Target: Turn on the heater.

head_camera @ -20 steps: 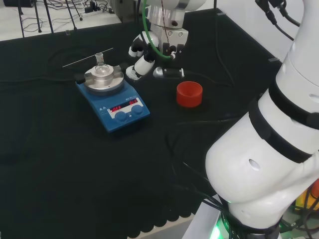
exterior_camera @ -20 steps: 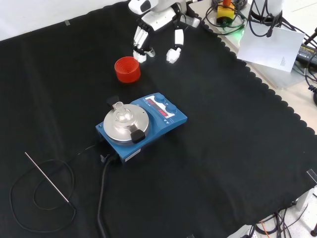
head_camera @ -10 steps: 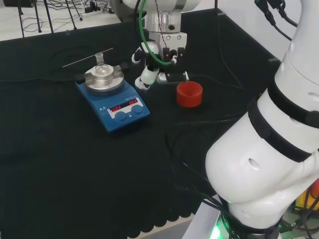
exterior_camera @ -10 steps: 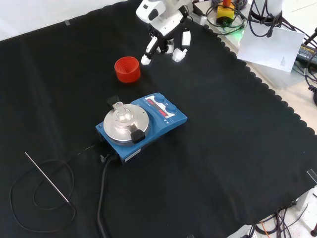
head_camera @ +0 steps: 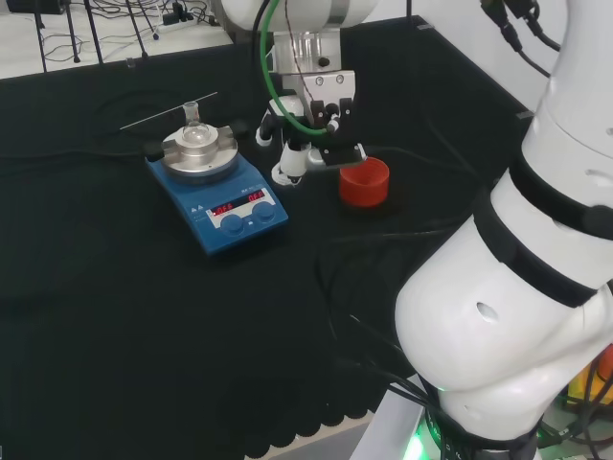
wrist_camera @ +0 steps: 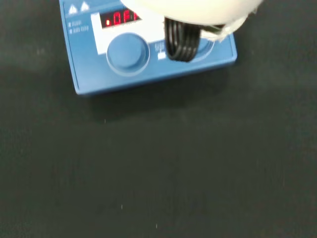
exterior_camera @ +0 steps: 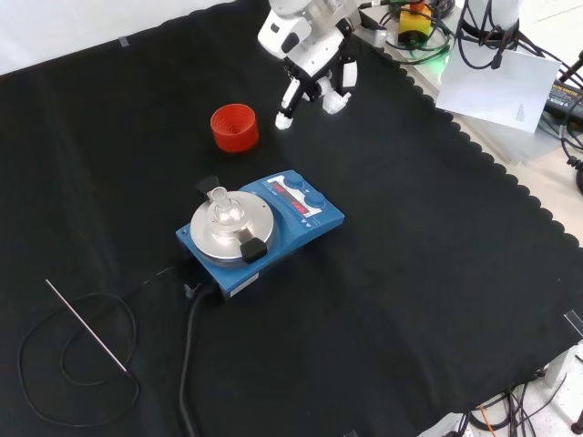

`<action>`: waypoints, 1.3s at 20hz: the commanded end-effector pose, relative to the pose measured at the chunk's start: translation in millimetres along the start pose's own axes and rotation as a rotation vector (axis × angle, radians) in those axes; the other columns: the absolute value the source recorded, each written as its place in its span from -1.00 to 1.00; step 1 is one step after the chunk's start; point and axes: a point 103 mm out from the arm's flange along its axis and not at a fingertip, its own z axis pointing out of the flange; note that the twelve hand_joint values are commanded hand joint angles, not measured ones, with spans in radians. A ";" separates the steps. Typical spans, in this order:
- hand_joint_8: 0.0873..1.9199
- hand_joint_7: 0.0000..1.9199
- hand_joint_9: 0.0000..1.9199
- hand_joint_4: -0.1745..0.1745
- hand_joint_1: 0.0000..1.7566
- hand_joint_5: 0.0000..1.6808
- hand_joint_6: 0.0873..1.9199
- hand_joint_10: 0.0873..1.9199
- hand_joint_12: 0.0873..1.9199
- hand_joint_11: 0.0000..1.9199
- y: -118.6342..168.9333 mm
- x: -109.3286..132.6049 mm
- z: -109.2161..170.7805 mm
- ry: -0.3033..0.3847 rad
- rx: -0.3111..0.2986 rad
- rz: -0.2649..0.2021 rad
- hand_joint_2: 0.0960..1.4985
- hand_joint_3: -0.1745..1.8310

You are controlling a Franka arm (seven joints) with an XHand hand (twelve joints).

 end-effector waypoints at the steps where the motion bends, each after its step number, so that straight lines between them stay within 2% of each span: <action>1: 0.58 0.62 0.76 -0.45 0.60 -0.63 -0.96 0.28 0.26 0.69 6.3 14.6 17.2 -0.068 0.193 -0.029 -0.20 0.08; 15: 0.62 0.65 0.76 -0.27 0.62 -0.69 -1.00 0.32 0.30 0.66 16.4 37.2 35.4 -0.136 0.362 -0.082 -0.26 0.19; 19: 0.62 0.65 0.76 -0.25 0.62 -0.70 -1.00 0.32 0.31 0.66 17.8 47.0 39.0 -0.167 0.393 -0.097 -0.27 0.22; 26: 0.62 0.65 0.76 -0.23 0.61 -0.71 -1.00 0.32 0.31 0.66 24.6 50.8 46.9 -0.199 0.468 -0.084 -0.28 0.23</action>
